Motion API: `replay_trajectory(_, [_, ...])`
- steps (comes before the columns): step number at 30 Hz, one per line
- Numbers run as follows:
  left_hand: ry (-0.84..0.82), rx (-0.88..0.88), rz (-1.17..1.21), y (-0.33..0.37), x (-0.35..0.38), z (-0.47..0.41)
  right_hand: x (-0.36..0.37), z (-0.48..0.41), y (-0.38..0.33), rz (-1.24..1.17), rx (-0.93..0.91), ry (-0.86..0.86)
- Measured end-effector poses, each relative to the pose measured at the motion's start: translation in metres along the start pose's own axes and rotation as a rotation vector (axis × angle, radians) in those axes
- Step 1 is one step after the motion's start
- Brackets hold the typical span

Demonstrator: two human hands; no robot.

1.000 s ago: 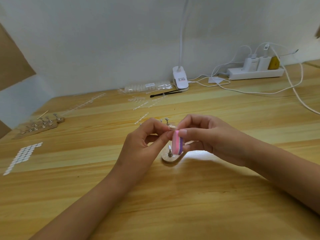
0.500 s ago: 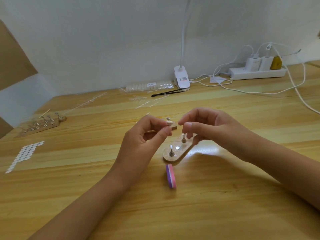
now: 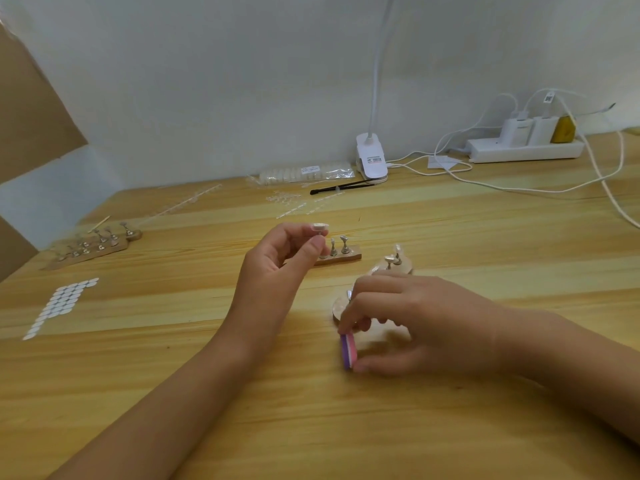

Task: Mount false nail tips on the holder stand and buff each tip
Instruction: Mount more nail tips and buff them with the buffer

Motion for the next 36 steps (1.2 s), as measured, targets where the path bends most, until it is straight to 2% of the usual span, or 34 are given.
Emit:
replay_trajectory(5, [-0.014,-0.017,0.028,0.001,0.002,0.001,-0.004,0.003,0.003,-0.07,0.043,-0.057])
replay_trajectory(11, [-0.008,-0.023,0.04,0.003,0.001,0.001,-0.002,0.003,0.001,-0.013,0.039,-0.087])
replay_trajectory(13, [-0.008,-0.02,0.027,0.003,0.001,0.001,-0.007,0.004,0.003,-0.193,0.07,-0.039])
replay_trajectory(16, [-0.002,-0.028,0.027,0.004,0.0,0.002,-0.022,0.005,0.009,-0.516,0.106,0.14])
replay_trajectory(21, [0.008,-0.046,0.03,0.004,0.0,0.002,-0.036,0.006,0.02,-0.799,0.157,0.319])
replay_trajectory(27, [-0.031,-0.015,0.02,0.006,0.003,0.004,-0.032,0.005,0.026,-0.949,0.208,0.387])
replay_trajectory(36, [-0.138,0.046,-0.043,0.01,0.011,0.01,-0.03,0.004,0.029,-0.955,0.211,0.433])
Point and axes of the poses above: each hand's wrist, its own z-axis away from the middle knuckle, its own x-axis out of the palm, y = z × x, the point moved 5 cm from there along -z, towards the middle knuckle, and after that the axes turned 14 degrees about -z, right-handed, at the moved point
